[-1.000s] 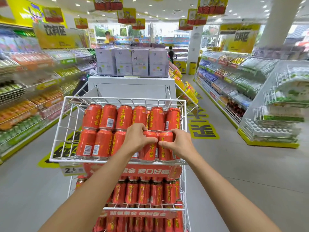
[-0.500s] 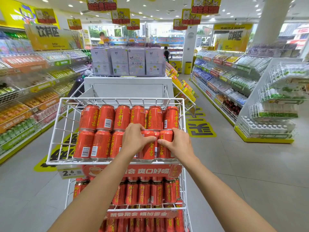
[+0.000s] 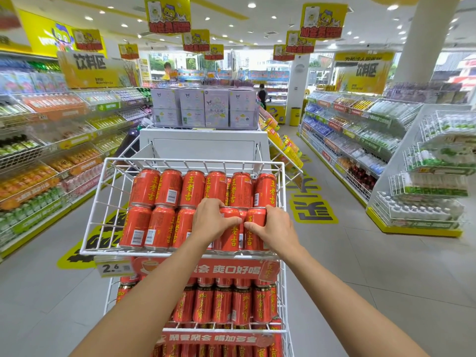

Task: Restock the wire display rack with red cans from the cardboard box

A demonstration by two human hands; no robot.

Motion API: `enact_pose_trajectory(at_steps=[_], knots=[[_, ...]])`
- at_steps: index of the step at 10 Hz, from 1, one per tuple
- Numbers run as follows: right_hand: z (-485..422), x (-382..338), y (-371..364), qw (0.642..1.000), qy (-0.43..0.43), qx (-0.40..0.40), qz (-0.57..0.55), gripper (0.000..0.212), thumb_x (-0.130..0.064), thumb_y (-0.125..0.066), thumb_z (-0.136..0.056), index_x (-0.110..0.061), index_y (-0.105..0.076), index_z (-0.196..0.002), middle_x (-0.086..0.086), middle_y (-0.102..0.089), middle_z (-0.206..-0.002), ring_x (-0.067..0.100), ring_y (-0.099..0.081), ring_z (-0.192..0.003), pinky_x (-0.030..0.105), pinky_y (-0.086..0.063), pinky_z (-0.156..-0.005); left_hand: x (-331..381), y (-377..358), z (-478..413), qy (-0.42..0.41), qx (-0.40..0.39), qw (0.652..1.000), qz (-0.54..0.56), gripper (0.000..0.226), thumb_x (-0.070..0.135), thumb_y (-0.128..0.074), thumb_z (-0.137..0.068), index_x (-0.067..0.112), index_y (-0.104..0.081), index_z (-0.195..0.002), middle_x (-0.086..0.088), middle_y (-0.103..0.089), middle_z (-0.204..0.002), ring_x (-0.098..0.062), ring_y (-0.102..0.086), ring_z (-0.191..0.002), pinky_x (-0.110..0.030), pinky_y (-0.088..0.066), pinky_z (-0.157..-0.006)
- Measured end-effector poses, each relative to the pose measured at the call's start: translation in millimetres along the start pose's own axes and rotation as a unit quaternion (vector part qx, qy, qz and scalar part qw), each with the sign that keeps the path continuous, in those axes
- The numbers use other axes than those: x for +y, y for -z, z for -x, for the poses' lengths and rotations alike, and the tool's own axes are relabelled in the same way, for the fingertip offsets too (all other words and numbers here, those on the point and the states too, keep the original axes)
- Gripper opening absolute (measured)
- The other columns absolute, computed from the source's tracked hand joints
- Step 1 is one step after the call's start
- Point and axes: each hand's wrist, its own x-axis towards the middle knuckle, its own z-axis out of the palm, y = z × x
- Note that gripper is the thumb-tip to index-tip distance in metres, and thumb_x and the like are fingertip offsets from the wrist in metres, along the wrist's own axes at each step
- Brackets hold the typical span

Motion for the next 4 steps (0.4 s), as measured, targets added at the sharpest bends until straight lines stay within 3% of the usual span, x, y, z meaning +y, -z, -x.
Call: enact_pose_trajectory(at_steps=[2, 3, 4], knots=[[-10.8, -4.0, 15.2, 0.998, 0.026, -0.041, 0.039, 0.05, -0.064, -0.068, -0.09, -0.015, -0.059, -0.095, 0.004, -0.065, -0.094, 0.025, -0.066, -0.085, 0.045, -0.06, -0.076, 7.5, 24.0, 3.4, -0.032, -0.034, 0.999, -0.021, 0.076, 0.061, -0.077, -0.083, 0.009, -0.059, -0.135, -0.007, -0.064, -0.133, -0.024, -0.06, -0.119, -0.042, -0.055, -0.098], [-5.1, -5.2, 26.5, 0.994, 0.051, -0.066, 0.066, 0.049, -0.064, -0.062, -0.094, -0.016, -0.053, -0.092, 0.005, -0.062, -0.096, 0.026, -0.062, -0.087, 0.043, -0.056, -0.076, 1.5, 40.2, 15.1, -0.071, -0.04, 0.994, -0.079, 0.066, 0.059, -0.065, -0.093, 0.01, -0.057, -0.137, -0.009, -0.061, -0.138, -0.025, -0.057, -0.126, -0.04, -0.05, -0.1], [14.6, -9.9, 36.2, 0.987, 0.089, -0.084, 0.102, 0.05, -0.064, -0.054, -0.099, -0.015, -0.056, -0.108, 0.01, -0.06, -0.116, 0.031, -0.059, -0.11, 0.044, -0.052, -0.092, -5.0, 61.3, 39.1, -0.105, -0.065, 0.982, -0.144, 0.055, 0.059, -0.057, -0.097, 0.014, -0.059, -0.129, -0.008, -0.062, -0.127, -0.026, -0.058, -0.119, -0.042, -0.052, -0.099]])
